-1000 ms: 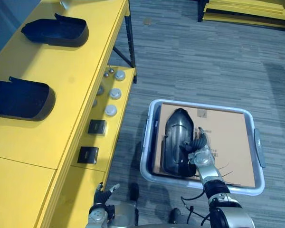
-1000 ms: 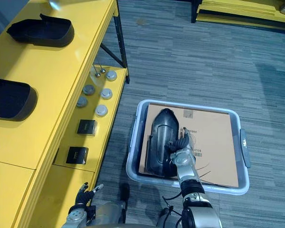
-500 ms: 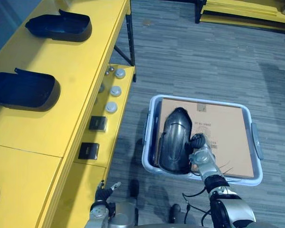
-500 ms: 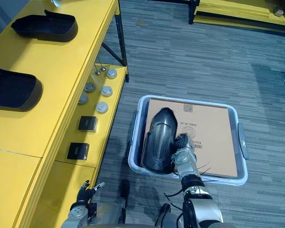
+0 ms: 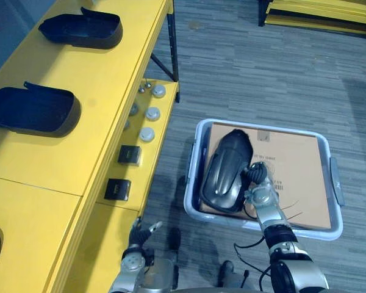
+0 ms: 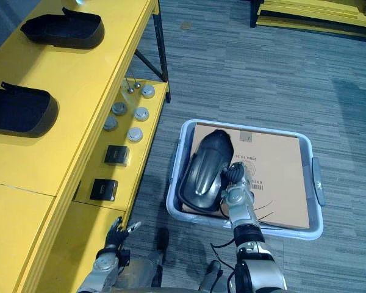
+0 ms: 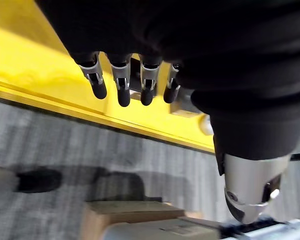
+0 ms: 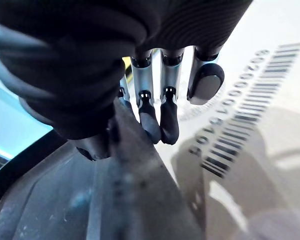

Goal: Walk over and take plastic housings, then place them on the shelf

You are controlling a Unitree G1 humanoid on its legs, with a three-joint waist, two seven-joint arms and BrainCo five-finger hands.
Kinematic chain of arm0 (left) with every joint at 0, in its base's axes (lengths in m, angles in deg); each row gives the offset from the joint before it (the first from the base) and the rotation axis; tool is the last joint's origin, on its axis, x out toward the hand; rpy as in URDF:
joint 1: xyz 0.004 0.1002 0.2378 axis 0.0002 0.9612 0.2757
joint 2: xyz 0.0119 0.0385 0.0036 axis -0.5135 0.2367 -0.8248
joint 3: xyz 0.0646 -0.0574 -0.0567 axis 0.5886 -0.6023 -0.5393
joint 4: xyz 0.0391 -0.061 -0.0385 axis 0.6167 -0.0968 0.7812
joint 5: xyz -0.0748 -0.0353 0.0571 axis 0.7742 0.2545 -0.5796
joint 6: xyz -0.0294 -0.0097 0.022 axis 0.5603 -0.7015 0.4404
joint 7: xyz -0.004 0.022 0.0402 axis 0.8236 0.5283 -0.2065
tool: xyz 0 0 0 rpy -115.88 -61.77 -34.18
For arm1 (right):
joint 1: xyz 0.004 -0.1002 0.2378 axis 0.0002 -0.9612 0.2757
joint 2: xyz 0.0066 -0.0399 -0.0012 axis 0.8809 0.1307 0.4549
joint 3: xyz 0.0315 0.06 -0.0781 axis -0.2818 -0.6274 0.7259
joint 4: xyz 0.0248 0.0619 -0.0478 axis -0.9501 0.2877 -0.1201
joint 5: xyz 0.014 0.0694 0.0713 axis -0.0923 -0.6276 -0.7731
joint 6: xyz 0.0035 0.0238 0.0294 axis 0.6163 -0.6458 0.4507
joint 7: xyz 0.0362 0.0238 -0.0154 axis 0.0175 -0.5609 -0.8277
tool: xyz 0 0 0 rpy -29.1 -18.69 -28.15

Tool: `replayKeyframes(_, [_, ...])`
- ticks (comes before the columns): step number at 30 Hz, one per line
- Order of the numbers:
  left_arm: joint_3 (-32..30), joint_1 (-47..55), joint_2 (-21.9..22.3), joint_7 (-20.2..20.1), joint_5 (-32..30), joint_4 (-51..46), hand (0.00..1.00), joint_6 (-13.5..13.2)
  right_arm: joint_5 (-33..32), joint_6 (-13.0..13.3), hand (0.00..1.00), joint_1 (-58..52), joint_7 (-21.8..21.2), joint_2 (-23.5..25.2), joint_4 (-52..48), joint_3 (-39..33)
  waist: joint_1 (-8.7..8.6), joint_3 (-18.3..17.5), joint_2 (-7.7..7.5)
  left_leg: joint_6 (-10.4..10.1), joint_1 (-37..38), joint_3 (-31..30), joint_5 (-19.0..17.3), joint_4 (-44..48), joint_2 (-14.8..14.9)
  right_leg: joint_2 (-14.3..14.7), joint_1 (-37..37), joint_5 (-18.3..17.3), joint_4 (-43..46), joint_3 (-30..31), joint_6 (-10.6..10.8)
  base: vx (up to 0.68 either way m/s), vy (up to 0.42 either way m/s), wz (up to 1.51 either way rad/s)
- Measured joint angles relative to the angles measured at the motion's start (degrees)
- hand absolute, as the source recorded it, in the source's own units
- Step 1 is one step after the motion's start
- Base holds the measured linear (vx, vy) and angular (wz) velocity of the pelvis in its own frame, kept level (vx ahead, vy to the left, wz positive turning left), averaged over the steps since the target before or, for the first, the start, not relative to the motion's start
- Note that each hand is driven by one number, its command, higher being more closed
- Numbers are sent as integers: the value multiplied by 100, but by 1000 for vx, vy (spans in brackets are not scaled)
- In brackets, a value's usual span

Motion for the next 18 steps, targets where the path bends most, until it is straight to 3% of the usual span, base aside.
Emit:
replayKeyframes(4, [291,12,11,0,-2,-1211,0,-212,4,5,100,-213,229,52,-822,-28,-170,-16,-8,-1,55,-24,-2,0,19,12,36,58,23,1,17,6,-6,-2])
replayKeyframes(9, [452,-245,2,43,-12,-2573,0,-343,20,14,100,-342,357,45,-1704,61,-180,-24,1,-2,123,-13,-6,-1,37,12,36,56,92,13,17,-48,-9,-5])
replayKeyframes(13, [620,-517,-54,173,-82,-3149,0,-394,60,63,100,-348,347,41,-2018,290,-193,-170,7,0,118,-6,-5,-3,30,2,-41,52,102,23,16,-79,3,-7])
replayKeyframes(18, [1059,-800,-51,239,-497,-3373,0,-474,192,249,100,-346,315,41,-2123,762,-303,-506,127,38,121,-10,24,-5,2,-16,-43,38,107,22,0,-63,13,-3])
